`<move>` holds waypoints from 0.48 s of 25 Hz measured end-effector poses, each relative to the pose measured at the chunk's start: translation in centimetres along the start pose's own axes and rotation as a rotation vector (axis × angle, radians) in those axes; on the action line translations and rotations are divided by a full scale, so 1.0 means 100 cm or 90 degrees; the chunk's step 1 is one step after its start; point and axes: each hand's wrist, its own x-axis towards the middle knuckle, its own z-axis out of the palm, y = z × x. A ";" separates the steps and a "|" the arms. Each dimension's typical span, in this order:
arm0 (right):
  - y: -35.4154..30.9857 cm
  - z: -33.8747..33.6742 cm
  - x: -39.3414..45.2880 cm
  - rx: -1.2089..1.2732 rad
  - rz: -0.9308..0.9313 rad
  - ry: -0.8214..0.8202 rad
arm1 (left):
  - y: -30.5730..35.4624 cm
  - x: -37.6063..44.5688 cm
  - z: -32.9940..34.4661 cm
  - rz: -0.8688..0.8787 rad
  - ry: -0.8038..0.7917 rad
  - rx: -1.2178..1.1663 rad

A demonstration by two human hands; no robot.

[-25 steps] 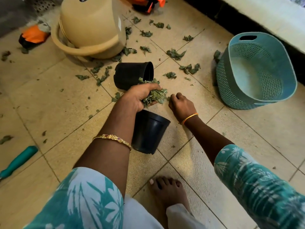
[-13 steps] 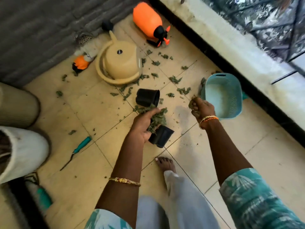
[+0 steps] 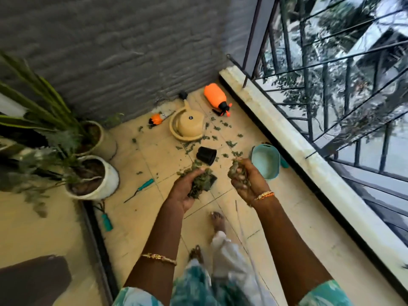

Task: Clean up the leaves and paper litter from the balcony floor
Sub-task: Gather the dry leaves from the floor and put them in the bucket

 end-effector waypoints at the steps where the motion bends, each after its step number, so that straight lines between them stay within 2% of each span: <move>1: 0.001 0.006 -0.018 0.023 -0.001 -0.012 | -0.002 -0.021 -0.001 0.002 -0.009 -0.032; 3: 0.001 0.017 -0.045 0.050 0.014 -0.062 | -0.008 -0.056 -0.005 0.020 -0.019 -0.082; 6: 0.000 0.027 -0.074 0.072 0.099 -0.227 | -0.023 -0.095 -0.012 0.058 -0.013 -0.134; 8: 0.002 0.032 -0.085 0.044 0.165 -0.320 | -0.036 -0.115 -0.015 0.083 -0.008 -0.148; 12: 0.013 0.027 -0.107 -0.043 0.294 -0.429 | -0.084 -0.155 -0.017 0.151 0.050 -0.252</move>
